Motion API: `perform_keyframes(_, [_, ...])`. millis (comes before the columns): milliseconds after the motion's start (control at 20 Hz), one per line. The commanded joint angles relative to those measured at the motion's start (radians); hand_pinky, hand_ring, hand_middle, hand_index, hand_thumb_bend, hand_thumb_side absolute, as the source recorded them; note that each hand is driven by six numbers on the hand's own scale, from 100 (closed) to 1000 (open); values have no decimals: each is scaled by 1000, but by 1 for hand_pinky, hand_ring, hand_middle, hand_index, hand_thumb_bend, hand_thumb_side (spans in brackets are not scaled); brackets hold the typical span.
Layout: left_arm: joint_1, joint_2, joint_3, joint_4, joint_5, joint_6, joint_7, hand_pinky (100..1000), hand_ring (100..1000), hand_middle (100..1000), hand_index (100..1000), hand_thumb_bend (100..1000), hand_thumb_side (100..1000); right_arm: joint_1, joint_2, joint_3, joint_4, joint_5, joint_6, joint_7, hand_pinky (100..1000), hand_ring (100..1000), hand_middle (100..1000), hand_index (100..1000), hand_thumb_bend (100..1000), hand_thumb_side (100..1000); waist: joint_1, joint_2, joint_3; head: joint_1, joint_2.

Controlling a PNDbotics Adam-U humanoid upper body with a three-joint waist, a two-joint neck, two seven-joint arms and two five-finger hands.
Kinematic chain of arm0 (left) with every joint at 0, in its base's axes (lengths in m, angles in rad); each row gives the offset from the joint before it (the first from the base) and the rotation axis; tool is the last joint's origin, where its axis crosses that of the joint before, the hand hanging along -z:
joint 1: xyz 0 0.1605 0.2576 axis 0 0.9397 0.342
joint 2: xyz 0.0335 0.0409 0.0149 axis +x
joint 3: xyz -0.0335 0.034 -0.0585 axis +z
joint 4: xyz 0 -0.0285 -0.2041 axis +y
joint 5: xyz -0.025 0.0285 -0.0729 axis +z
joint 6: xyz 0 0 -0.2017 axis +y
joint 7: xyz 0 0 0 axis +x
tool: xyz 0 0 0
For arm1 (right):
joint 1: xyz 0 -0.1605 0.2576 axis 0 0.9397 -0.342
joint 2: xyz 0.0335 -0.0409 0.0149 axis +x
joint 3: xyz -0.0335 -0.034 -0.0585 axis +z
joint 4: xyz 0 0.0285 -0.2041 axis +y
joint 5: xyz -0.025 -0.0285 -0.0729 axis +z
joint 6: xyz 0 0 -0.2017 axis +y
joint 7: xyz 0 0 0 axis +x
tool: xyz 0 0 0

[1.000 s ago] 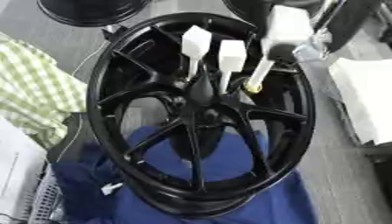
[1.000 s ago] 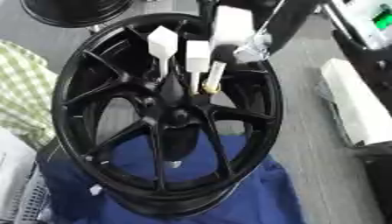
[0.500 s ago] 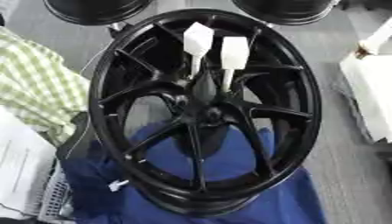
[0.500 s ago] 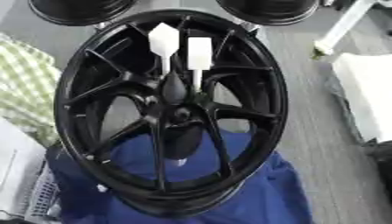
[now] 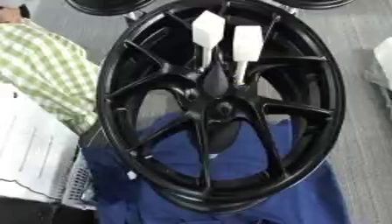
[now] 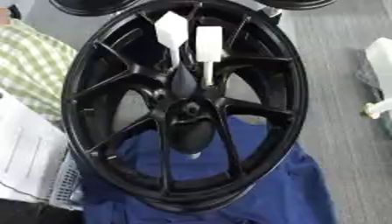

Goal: Pull the pin out of the wheel hub.

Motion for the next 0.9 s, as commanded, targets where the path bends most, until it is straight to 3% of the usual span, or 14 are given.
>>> perform_keyframes(50, [-8,15,4,-31,5,-8,3,855,514,513,735,294,746,13,85,-34,-34,70,4,-28,847,846,789,855,100,308,1,-11,-4,3,-2])
perform_keyframes(250, [-17,11,2,-42,20,-13,18,853,511,510,732,292,752,14,164,-47,-35,63,38,-72,861,885,839,877,100,290,7,-16,-14,-2,-2])
perform_keyframes(400, [-30,10,-7,-47,25,-10,18,854,512,510,733,298,747,12,191,-52,-35,58,65,-90,868,898,851,881,100,191,10,-15,-20,-7,-2])
perform_keyframes(450, [-36,8,-9,-48,26,-8,16,854,512,511,733,300,745,11,199,-52,-35,55,72,-92,869,901,852,879,100,101,11,-15,-22,-7,-2])
perform_keyframes(700, [-51,7,-18,-60,30,-4,8,854,513,512,733,302,740,10,227,-55,-35,53,128,-100,891,927,858,867,198,100,11,-17,-25,-7,-2])
perform_keyframes(750, [-51,8,-18,-62,30,-4,8,854,513,512,733,302,738,11,230,-56,-35,59,139,-109,937,976,881,870,213,131,10,-18,-25,-7,-2])
perform_keyframes(800, [-51,8,-18,-63,29,-3,7,854,513,511,733,302,738,13,233,-55,-35,65,146,-119,935,973,880,881,227,100,10,-18,-24,-8,-2])
perform_keyframes(850, [-51,9,-18,-64,29,-3,7,854,513,511,733,302,739,15,236,-47,-35,69,145,-119,928,968,896,911,100,392,10,-17,-23,-8,-2])
perform_keyframes(900, [-50,9,-18,-64,28,-2,7,854,512,511,733,302,739,16,238,-42,-35,75,136,-112,927,970,905,919,100,676,9,-17,-23,-9,-2])
